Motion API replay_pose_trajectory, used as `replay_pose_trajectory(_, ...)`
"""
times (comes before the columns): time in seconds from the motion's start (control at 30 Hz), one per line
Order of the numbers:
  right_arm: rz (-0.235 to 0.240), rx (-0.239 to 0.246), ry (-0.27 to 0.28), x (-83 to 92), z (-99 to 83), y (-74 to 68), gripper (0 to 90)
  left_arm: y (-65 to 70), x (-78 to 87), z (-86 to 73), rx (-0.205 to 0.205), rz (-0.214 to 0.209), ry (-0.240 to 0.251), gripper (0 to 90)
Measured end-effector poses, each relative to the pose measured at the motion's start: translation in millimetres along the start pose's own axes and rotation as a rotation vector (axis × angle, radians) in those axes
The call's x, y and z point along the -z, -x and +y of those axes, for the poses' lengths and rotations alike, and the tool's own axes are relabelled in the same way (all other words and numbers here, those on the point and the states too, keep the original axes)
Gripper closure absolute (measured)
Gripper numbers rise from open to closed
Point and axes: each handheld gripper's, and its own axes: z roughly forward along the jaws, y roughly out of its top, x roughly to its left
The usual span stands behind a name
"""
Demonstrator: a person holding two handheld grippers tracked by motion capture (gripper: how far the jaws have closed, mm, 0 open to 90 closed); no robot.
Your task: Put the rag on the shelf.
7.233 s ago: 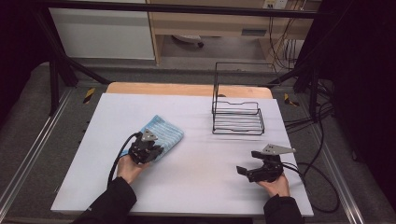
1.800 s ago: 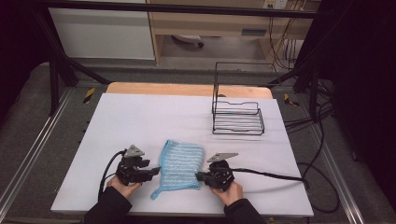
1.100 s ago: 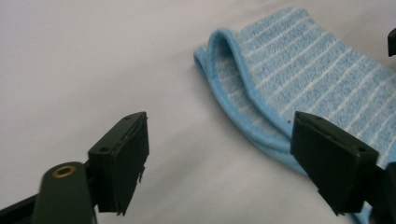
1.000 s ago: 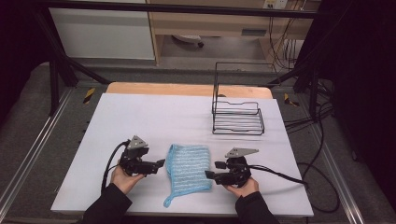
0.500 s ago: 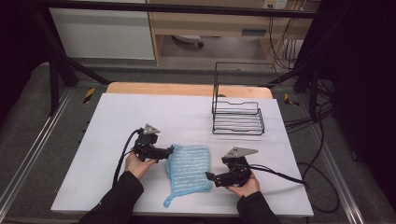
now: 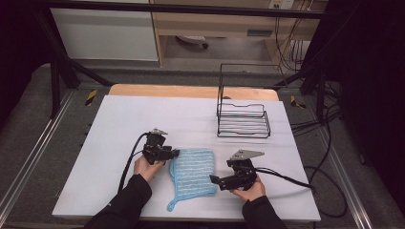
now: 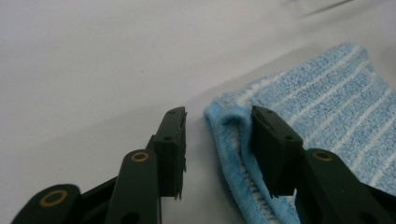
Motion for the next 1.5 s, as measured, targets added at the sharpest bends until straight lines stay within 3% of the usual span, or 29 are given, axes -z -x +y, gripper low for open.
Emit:
replay_pose_trajectory(0.43, 0.013, -0.001, 0.018, -1.6, 6.1, 4.4, 7.4, 4.0, -4.5, -2.4, 0.010, -0.013, -0.014, 70.4)
replay_pose_trajectory(0.63, -0.007, -0.005, 0.023, -7.1, 11.3, 10.2, 8.7, 7.3, -5.1, -3.5, 0.007, -0.007, -0.012, 73.6)
replay_pose_trajectory(0.93, -0.038, -0.054, 0.053, -19.3, 28.1, 28.3, 23.1, 10.7, -5.4, -4.2, -0.011, 0.010, -0.008, 78.1)
replay_pose_trajectory(1.07, -0.055, -0.048, 0.019, -33.9, 34.4, 31.3, 28.9, 10.5, -5.2, -4.5, -0.021, 0.011, -0.009, 78.6)
replay_pose_trajectory(1.2, -0.032, -0.093, 0.017, -51.8, 39.0, 37.3, 40.3, 11.2, -5.5, -4.9, -0.023, 0.014, -0.004, 78.7)
replay_pose_trajectory(1.3, -0.051, -0.111, -0.006, -57.5, 38.8, 41.3, 46.2, 11.3, -5.6, -4.9, -0.025, 0.016, -0.004, 78.7)
replay_pose_trajectory(1.5, -0.066, -0.089, -0.037, -62.6, 34.5, 41.8, 58.8, 10.0, -5.3, -4.6, -0.030, 0.009, -0.011, 78.6)
